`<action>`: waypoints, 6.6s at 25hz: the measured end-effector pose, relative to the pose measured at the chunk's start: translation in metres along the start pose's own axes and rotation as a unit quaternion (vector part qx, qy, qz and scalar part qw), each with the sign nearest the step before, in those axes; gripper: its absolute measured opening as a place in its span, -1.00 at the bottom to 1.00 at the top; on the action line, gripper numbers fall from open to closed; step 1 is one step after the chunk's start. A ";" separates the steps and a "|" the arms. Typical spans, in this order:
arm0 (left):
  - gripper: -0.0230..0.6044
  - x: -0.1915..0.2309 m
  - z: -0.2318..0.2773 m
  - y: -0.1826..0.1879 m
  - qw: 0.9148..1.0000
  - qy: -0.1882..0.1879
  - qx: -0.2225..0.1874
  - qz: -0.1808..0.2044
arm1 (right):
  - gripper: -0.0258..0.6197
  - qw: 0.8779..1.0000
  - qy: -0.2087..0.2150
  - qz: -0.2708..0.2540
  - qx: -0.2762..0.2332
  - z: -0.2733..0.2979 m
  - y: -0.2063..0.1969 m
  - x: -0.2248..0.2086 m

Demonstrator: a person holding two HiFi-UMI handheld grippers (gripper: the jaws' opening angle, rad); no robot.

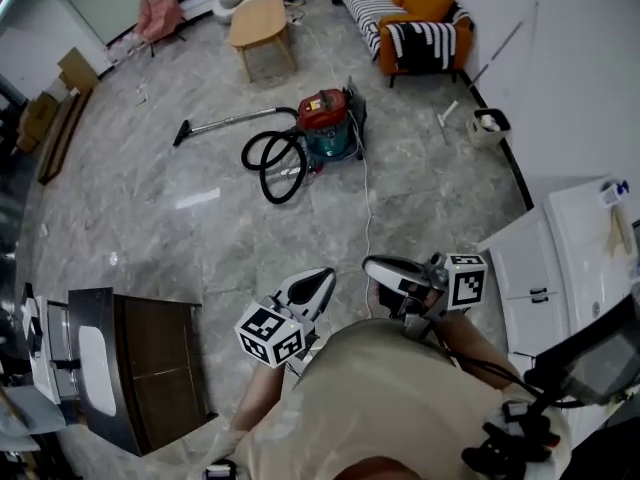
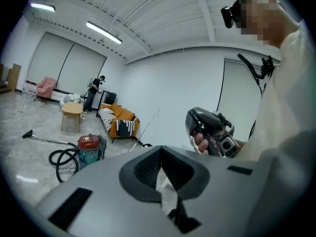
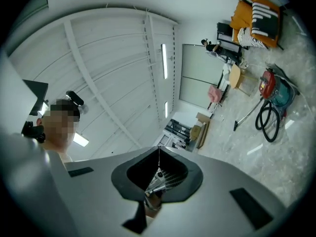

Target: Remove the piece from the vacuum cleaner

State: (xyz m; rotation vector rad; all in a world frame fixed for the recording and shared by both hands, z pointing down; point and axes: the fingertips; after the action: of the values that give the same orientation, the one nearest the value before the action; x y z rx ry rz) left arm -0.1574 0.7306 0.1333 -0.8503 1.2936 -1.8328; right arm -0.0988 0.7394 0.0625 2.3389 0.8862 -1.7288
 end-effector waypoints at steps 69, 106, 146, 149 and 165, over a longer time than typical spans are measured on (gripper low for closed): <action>-0.92 0.295 0.044 0.051 0.999 0.009 -0.038 -0.019 | -0.91 0.996 -0.089 0.023 -0.022 0.174 0.178 -0.139; -0.92 0.285 0.343 0.117 0.997 0.041 0.064 0.008 | -0.91 0.994 -0.075 0.079 -0.007 0.015 0.425 -0.214; -0.92 0.599 0.311 0.134 1.000 -0.007 0.004 -0.004 | -0.91 0.968 -0.249 -0.020 0.020 0.253 0.527 -0.331; -0.92 0.602 0.302 0.134 1.000 0.004 0.005 -0.003 | -0.91 0.968 -0.247 -0.011 0.034 0.262 0.522 -0.331; -0.92 0.606 0.451 0.139 0.996 0.026 0.084 -0.004 | -0.91 0.968 -0.245 0.028 0.055 0.188 0.643 -0.389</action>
State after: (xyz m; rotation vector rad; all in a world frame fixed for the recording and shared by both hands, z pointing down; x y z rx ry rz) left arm -0.0693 -0.0300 0.1893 -0.7238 1.1502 -1.9495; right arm -0.0049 -0.0203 0.1851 1.8260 0.6411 -2.2312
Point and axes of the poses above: the fingertips, and each gripper's own axes: z forward along the fingers, x to its left, y out of its top, and after that the axes turned 12 degrees about z, right-handed
